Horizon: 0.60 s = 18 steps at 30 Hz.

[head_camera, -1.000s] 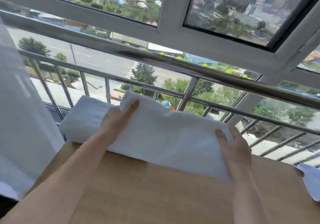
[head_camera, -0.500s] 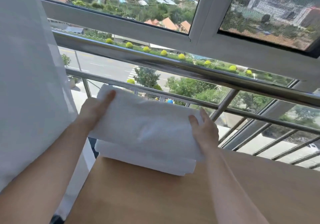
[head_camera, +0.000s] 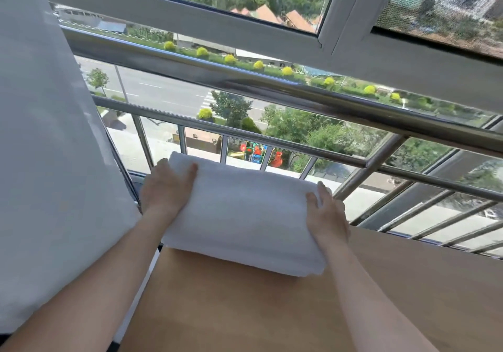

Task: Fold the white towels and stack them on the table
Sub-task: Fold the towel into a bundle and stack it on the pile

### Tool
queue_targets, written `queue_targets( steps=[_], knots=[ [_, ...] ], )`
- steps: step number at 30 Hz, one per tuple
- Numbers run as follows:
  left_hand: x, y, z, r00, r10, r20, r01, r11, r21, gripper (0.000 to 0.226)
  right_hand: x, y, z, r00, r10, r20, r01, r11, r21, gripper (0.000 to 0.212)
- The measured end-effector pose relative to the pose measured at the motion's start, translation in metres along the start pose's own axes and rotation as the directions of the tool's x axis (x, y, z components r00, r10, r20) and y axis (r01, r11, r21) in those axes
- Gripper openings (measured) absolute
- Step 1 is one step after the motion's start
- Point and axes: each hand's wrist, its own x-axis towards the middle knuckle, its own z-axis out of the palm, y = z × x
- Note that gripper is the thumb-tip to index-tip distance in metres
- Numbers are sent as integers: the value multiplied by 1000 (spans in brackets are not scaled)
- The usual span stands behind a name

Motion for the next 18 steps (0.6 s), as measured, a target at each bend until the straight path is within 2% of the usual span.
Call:
queue_targets(
  steps=[2, 4, 6, 8, 10, 13, 18],
  knots=[
    [-9, 7, -2, 970, 213, -117, -209, 977, 45, 87, -2, -12, -4, 997, -33, -65, 17, 972, -235, 50],
    [-19, 19, -3, 910, 400, -112, -391, 916, 92, 82, -6, -30, 0, 975, -204, -87, 161, 921, -355, 50],
    [-34, 38, 2, 838, 546, 11, -542, 829, 141, 69, -15, -54, 14, 931, -364, -4, 344, 881, -324, 51],
    [-53, 51, 15, 737, 650, 184, -675, 718, 172, 58, -29, -70, 35, 895, -434, 104, 445, 850, -283, 53],
    [-62, 52, 25, 689, 660, 298, -722, 659, 209, 55, -37, -70, 48, 882, -438, 172, 470, 826, -309, 55],
    [-53, 47, 26, 722, 600, 345, -684, 696, 219, 56, -33, -56, 46, 902, -404, 152, 432, 841, -327, 59],
    [-45, 55, 27, 720, 569, 398, -680, 693, 239, 59, -20, -29, 31, 938, -322, 128, 347, 861, -373, 63]
  ],
)
